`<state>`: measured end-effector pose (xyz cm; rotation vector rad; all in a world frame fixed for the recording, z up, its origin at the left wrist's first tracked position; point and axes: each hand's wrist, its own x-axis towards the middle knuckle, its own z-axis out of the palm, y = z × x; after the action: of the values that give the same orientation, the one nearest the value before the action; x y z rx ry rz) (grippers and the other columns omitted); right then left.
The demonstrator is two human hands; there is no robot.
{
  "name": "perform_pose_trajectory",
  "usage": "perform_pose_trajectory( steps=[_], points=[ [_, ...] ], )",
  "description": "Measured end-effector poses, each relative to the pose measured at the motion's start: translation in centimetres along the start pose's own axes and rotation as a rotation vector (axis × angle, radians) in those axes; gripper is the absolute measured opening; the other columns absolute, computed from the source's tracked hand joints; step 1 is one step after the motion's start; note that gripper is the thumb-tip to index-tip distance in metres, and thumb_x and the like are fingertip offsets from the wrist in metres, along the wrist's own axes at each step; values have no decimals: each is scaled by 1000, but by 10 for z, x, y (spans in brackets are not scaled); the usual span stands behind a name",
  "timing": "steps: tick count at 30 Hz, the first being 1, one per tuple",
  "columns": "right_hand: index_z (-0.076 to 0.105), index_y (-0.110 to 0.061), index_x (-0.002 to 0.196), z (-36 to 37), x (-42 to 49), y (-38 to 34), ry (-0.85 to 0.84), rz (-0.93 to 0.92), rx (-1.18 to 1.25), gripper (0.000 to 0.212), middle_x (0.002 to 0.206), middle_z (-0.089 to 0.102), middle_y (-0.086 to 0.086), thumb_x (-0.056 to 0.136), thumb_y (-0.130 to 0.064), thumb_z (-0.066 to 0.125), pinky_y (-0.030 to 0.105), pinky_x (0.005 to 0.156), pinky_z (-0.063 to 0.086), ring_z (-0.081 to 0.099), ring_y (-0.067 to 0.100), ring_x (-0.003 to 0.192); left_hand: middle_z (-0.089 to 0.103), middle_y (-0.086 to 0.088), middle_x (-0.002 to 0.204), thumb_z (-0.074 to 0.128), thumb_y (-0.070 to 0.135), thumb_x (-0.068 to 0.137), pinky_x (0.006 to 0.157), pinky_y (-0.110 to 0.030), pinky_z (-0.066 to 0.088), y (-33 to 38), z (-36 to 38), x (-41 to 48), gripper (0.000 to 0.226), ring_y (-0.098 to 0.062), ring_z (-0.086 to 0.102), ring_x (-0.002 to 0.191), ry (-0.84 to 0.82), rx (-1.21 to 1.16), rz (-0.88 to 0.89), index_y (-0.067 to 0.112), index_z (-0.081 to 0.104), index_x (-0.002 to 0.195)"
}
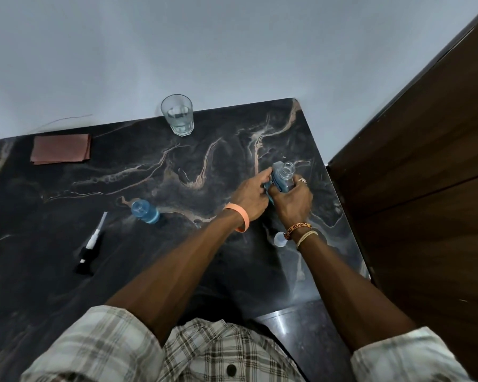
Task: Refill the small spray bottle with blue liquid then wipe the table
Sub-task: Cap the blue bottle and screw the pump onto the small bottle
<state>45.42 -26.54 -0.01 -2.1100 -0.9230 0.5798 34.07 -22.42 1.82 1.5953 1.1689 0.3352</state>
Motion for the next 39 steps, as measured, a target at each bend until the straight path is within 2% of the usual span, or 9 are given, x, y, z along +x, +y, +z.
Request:
perform_pose_trajectory(
  steps=[3, 6, 10, 16, 20, 23, 25, 31, 39],
  points=[
    [48, -11, 138, -5, -5, 10, -52, 32, 7, 86, 130, 61, 6, 65, -36, 87, 35, 97, 50, 59, 18, 115, 52, -5, 144, 50, -10, 86, 100, -25, 47, -4, 0, -4, 69, -21, 59, 119, 50, 13, -10, 18, 38, 148],
    [43, -14, 144, -19, -24, 35, -30, 100, -51, 101, 139, 53, 6, 63, -60, 81, 39, 100, 49, 54, 19, 122, 53, -6, 143, 50, -9, 87, 98, -21, 43, -10, -1, -8, 61, -21, 56, 124, 99, 42, -31, 13, 44, 144],
    [59, -21, 129, -32, -47, 66, -218, 0, -228, 70, 124, 64, 1, 74, -64, 71, 34, 87, 54, 61, 15, 108, 55, -3, 141, 55, -4, 86, 98, -28, 48, -15, -4, -14, 60, -18, 62, 115, 106, 105, -46, 17, 48, 142],
    [72, -16, 107, -23, -55, 75, -446, -275, -516, 20, 109, 65, 9, 92, -21, 60, 30, 84, 46, 60, 25, 102, 63, -5, 131, 64, -1, 84, 93, -29, 51, -10, 3, -24, 53, -20, 64, 108, 78, 126, 15, 15, 55, 134],
    [71, -18, 114, -43, -43, 50, -183, -54, -237, 25, 107, 72, 1, 90, -26, 67, 8, 73, 42, 60, 8, 87, 63, -4, 130, 68, 3, 83, 81, -23, 50, -4, -1, -25, 54, -15, 63, 99, 93, 99, 52, 17, 55, 133],
    [72, -19, 109, -73, -25, 14, 64, -165, -61, 27, 106, 71, -2, 86, -34, 72, 18, 80, 52, 62, 7, 93, 56, -4, 138, 76, 12, 79, 90, -24, 50, 7, -4, -20, 63, -18, 61, 113, 126, 50, 59, 18, 51, 137],
    [72, -21, 107, -89, -10, -17, 106, -292, -42, 31, 103, 71, -3, 82, -38, 76, 7, 76, 48, 64, 7, 92, 56, -3, 136, 80, 19, 75, 99, -35, 50, 17, -5, -16, 68, -19, 58, 117, 150, 63, 81, 20, 51, 136],
    [74, -20, 111, -88, 19, -86, -150, -660, -438, 35, 109, 73, 6, 84, -42, 73, 31, 87, 51, 66, 19, 100, 61, -4, 120, 89, 32, 65, 89, -32, 49, 44, 4, -2, 61, -24, 61, 108, 232, 213, 96, 18, 62, 118],
    [74, -21, 108, -80, 35, -81, -350, -760, -630, 24, 101, 73, 6, 85, -31, 74, 33, 82, 53, 66, 22, 93, 61, 1, 121, 90, 28, 63, 91, -32, 50, 39, 6, 4, 56, -21, 60, 109, 273, 192, 39, 24, 67, 115]
  ],
)
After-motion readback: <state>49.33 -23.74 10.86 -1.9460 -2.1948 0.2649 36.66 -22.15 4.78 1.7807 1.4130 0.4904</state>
